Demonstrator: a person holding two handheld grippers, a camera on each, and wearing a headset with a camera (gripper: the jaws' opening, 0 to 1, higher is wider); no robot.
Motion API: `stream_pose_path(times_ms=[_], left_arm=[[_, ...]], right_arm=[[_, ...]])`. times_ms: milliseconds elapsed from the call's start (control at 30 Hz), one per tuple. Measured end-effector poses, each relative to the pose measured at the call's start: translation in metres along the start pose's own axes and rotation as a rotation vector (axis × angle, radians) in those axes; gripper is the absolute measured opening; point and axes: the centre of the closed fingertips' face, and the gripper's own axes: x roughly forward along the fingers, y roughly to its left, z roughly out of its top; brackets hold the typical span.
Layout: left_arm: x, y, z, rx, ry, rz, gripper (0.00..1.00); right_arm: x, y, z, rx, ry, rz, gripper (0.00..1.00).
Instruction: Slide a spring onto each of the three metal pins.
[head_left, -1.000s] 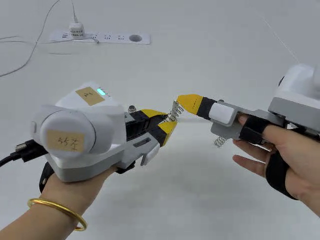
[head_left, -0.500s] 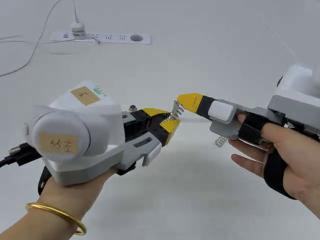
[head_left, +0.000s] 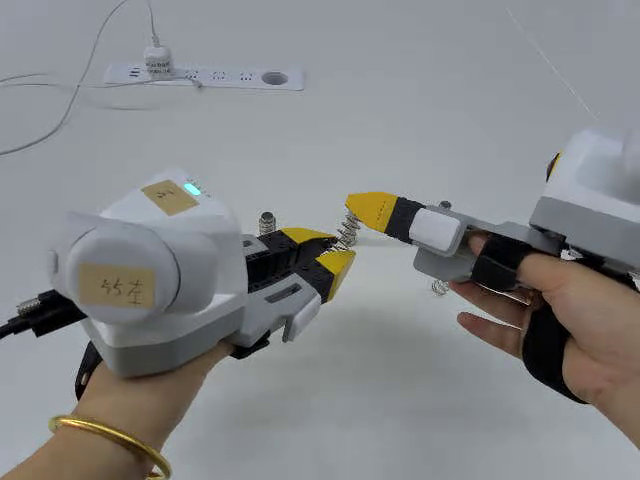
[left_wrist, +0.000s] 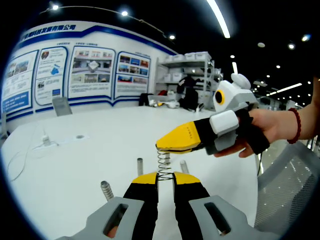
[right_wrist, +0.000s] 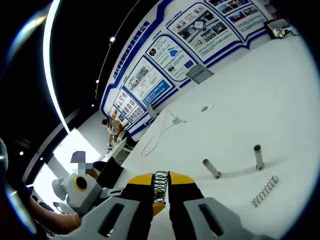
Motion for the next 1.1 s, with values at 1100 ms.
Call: stream_pose_path(times_ms=[1100], left_arm=[[-0.012,0.01,-0.019,-0.018,0.092,0.067,0.38]], right_arm=[[0.009,-0.007,0.033,-0.179,-0.103,-0.073,0.11]])
